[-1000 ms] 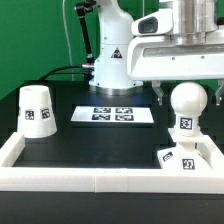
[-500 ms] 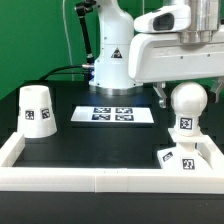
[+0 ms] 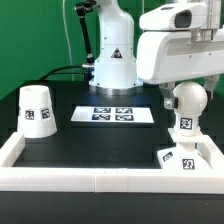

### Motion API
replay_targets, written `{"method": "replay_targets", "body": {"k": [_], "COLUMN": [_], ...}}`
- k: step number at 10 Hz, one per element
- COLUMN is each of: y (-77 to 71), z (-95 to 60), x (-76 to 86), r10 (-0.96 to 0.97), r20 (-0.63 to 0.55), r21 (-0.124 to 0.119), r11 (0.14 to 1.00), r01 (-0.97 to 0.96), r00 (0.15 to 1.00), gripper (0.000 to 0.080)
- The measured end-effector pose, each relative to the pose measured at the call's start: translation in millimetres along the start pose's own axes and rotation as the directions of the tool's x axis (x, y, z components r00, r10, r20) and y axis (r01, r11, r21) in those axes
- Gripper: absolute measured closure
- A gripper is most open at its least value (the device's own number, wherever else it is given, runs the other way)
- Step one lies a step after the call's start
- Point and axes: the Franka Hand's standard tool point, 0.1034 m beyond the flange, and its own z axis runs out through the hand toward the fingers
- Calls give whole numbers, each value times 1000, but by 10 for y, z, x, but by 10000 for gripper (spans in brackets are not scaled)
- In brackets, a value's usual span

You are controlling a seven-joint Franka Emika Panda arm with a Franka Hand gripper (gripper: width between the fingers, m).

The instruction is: Assemble lamp

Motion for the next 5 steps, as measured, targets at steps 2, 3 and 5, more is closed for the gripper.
{"method": "replay_targets", "body": {"k": [2,3,5], "y": [-25,-34,-23], "z": [2,2,0], "x": [13,18,13], "r10": [-158,-239,-355], "r20": [7,15,28], "r21": [-7,-13,-19], "r11": [987,971,935], "r01": [158,239,355], "r00": [987,971,935], "gripper": [100,100,100]}}
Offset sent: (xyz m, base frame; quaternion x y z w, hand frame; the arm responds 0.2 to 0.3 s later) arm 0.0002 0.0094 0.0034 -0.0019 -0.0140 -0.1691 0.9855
